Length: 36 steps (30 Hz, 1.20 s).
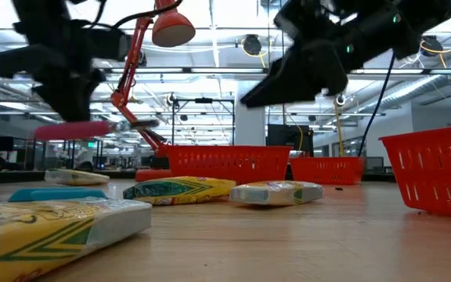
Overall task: Pick & Place School Supplies
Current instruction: Put the pink hole puncher into the middle red bin
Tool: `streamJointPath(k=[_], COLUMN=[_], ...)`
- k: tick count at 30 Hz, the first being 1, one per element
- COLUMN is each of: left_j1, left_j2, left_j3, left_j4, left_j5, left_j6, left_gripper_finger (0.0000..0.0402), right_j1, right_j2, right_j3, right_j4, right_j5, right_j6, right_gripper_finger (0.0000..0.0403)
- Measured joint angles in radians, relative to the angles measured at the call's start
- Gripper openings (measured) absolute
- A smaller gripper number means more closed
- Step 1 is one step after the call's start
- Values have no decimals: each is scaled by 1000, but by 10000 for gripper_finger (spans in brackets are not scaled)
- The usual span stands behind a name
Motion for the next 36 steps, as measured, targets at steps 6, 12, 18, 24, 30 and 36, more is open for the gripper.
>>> streamJointPath(k=[6,12,18,24,30,36], left_j1=[120,220,254,250,258,267], left_j2=[0,60,231,407,523,566], left_j3=[26,30,193,423,534,547], left_j4=[95,251,249,150,130,117], left_j5=[30,127,155,155,169,178], left_j6=[201,370,494,611,657,649], left_gripper_finger=[40,40,40,40,40,40], right_j1=[1,1,1,5,5,5], right_j2=[-217,-437,-552,-573,-573,-573], right_j3=[-64,-246,-381,-401,-401,-401], right_j4=[-45,48,133,114,80,60], right_j5=[44,47,51,100,101,101], right_j6=[-37,-36,-8,-3,-2,10], right_gripper_finger=[258,258,258,258,258,258])
